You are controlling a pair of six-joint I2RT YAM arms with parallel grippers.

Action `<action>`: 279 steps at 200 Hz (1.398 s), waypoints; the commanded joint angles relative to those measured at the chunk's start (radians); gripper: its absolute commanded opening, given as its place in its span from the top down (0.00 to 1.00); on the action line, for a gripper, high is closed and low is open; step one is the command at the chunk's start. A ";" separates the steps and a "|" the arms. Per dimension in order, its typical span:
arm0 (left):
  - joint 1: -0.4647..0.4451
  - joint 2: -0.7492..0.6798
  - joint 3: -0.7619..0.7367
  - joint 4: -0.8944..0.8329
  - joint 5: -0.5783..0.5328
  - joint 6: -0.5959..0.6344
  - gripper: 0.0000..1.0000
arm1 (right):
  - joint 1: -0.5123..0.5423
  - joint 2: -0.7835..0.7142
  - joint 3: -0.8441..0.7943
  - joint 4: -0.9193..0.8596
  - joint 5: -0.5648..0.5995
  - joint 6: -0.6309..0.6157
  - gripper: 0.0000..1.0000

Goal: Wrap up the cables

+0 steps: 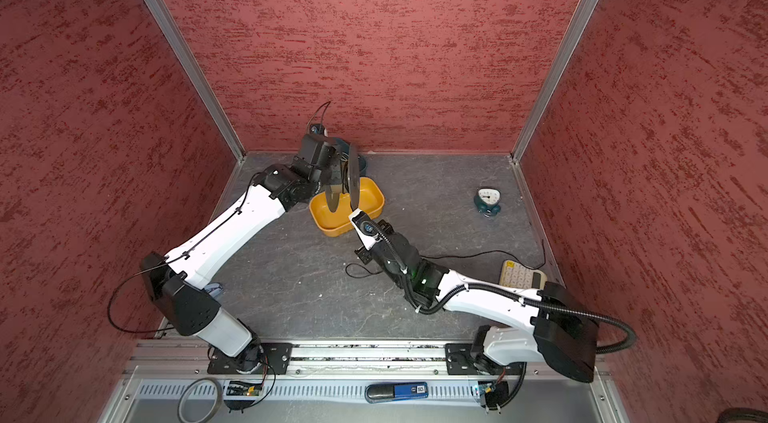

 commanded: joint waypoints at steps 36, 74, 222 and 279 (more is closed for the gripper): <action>-0.060 0.027 0.040 0.011 -0.222 0.108 1.00 | 0.004 0.012 0.155 -0.082 0.101 -0.053 1.00; -0.103 0.013 -0.003 0.010 -0.255 0.196 1.00 | -0.087 0.044 0.243 -0.169 0.132 -0.002 1.00; -0.150 -0.109 -0.140 0.029 -0.035 0.313 1.00 | -0.350 0.123 0.343 -0.297 -0.050 0.111 0.87; -0.160 -0.193 -0.200 0.038 0.128 0.355 1.00 | -0.433 0.185 0.368 -0.334 -0.218 0.154 0.88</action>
